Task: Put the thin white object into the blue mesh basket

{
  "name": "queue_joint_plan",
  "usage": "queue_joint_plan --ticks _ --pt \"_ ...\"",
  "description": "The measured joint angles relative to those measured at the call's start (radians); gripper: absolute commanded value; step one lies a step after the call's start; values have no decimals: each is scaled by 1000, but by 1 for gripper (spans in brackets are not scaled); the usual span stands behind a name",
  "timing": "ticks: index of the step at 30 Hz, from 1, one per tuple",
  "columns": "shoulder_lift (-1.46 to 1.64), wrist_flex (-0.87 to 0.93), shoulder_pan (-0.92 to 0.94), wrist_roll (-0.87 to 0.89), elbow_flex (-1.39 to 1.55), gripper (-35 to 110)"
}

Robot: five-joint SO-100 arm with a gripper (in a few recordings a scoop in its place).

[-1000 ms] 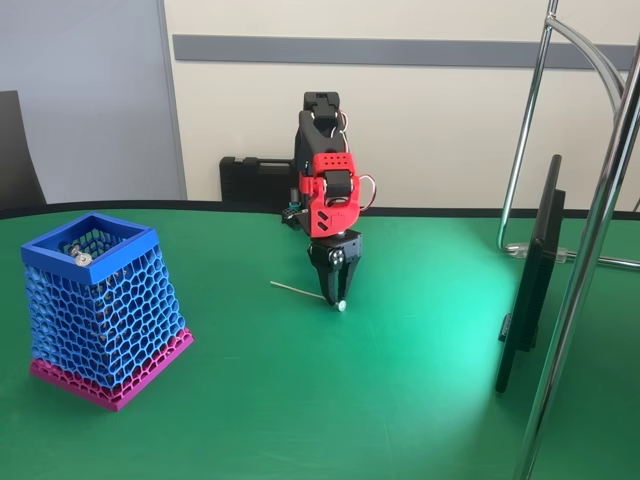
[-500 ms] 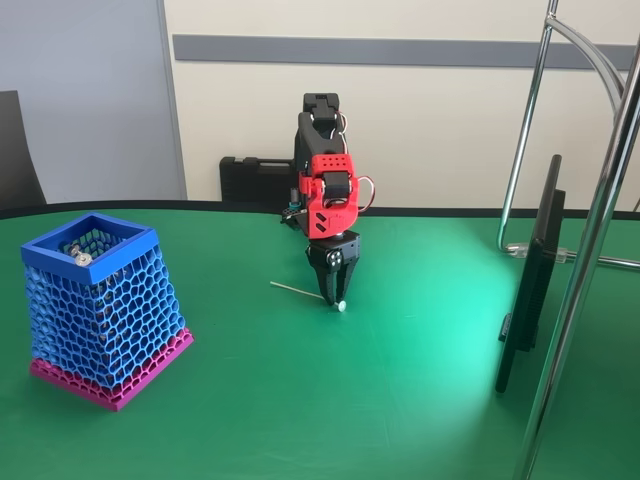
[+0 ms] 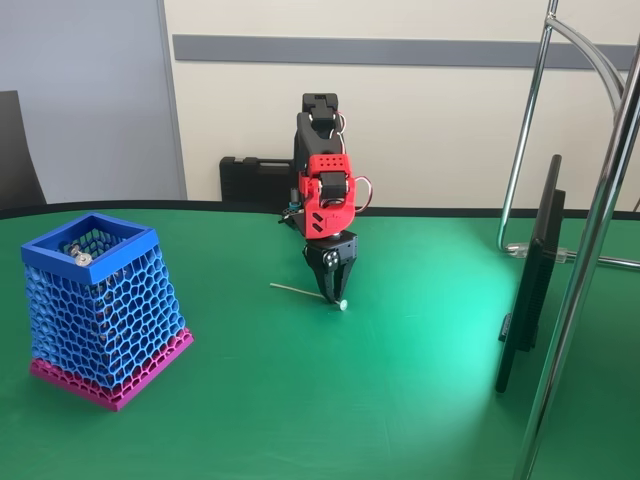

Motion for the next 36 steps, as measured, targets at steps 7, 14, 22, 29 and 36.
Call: queue_joint_plan --ticks 7,14,22,29,36 --pt "0 0 0 0 0 6" --pt "-2 0 0 -21 -17 6" --pt "-2 0 5 -71 -35 5" --pt "61 0 -17 -135 -57 6" --pt "126 0 11 -212 -133 4"
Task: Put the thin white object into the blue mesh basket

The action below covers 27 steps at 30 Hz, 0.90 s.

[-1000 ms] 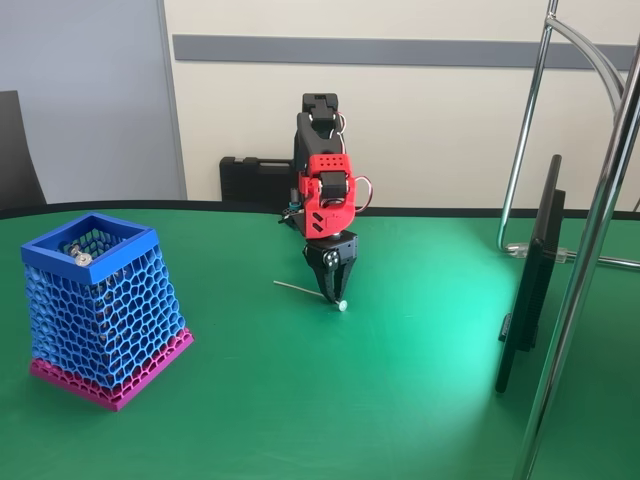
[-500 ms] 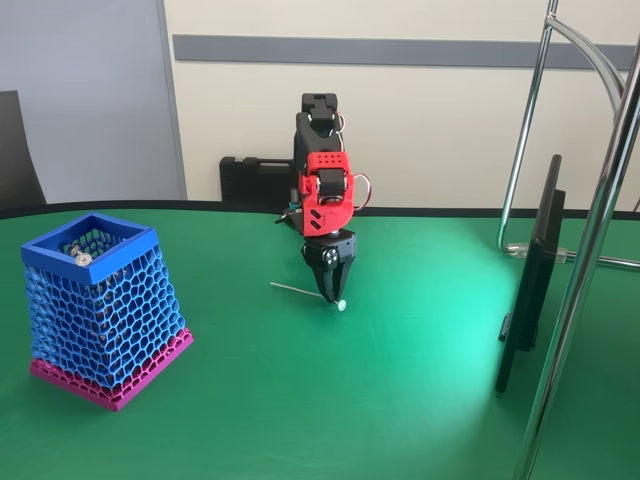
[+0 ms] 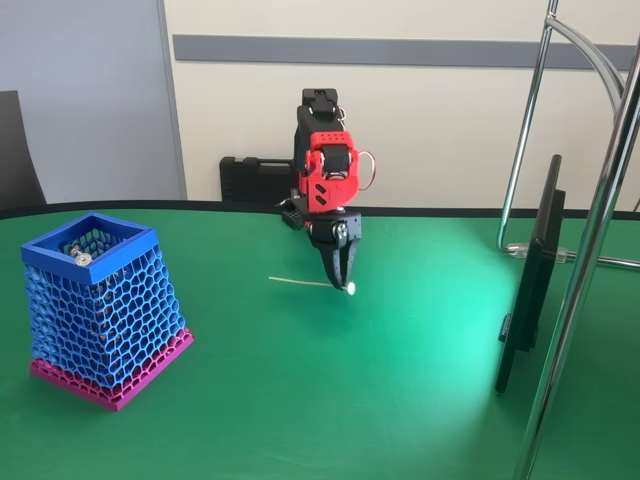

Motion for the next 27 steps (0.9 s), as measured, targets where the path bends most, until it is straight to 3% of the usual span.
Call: queue_joint_plan --ticks 13,27 --pt "55 52 143 -210 -282 5" --pt "0 52 314 -430 -811 4"
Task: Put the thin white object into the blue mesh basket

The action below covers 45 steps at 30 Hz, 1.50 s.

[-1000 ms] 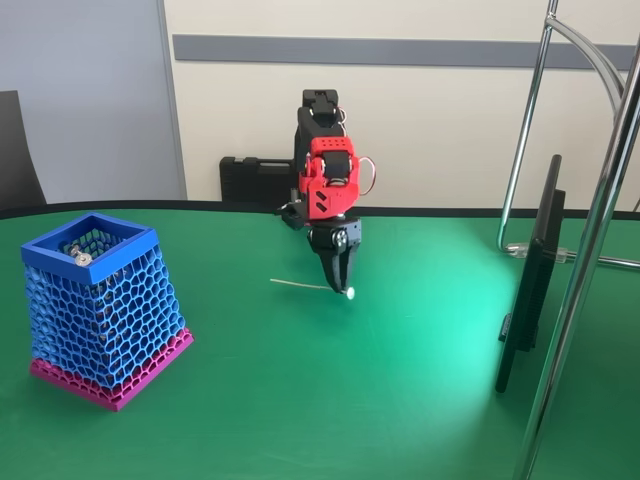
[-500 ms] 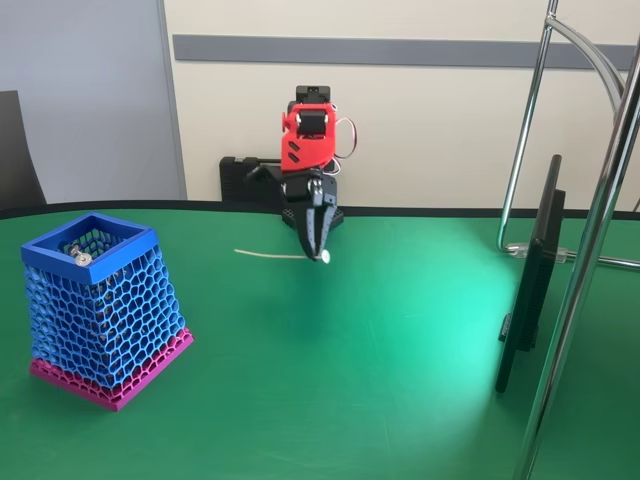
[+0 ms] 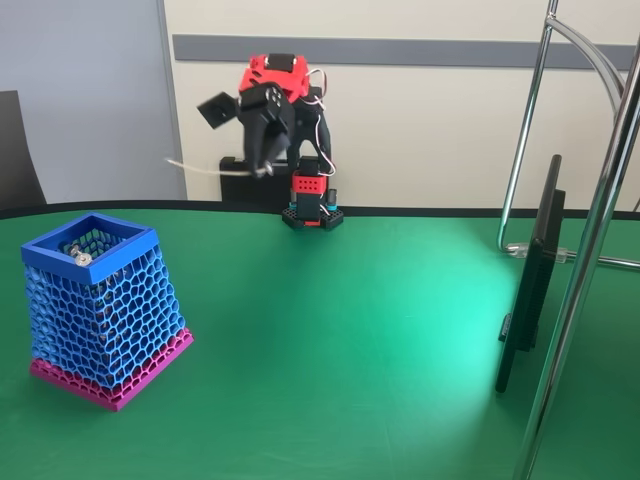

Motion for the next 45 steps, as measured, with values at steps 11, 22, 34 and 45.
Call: queue_joint_plan --ticks 11,22,34,45 --pt "-189 -32 130 66 -249 5" --pt "-380 -183 192 129 -365 5" --pt "-545 -273 232 184 -468 5" --pt "-606 -261 267 321 -503 11"
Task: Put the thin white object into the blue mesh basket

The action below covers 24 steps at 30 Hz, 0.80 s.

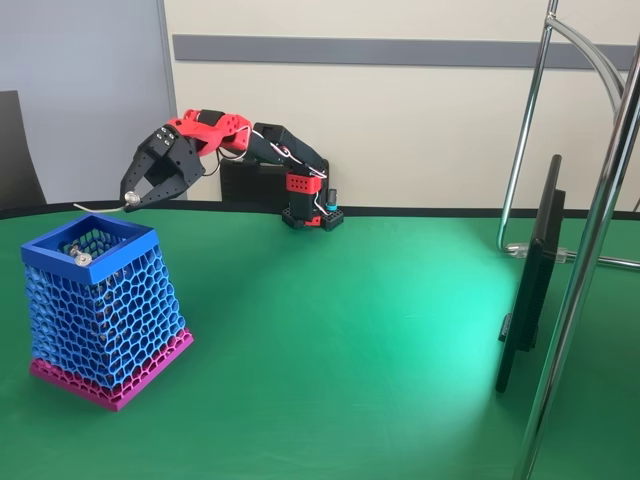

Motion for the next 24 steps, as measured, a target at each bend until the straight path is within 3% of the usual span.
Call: queue_joint_plan --ticks 24 --pt "0 133 -37 129 32 22"
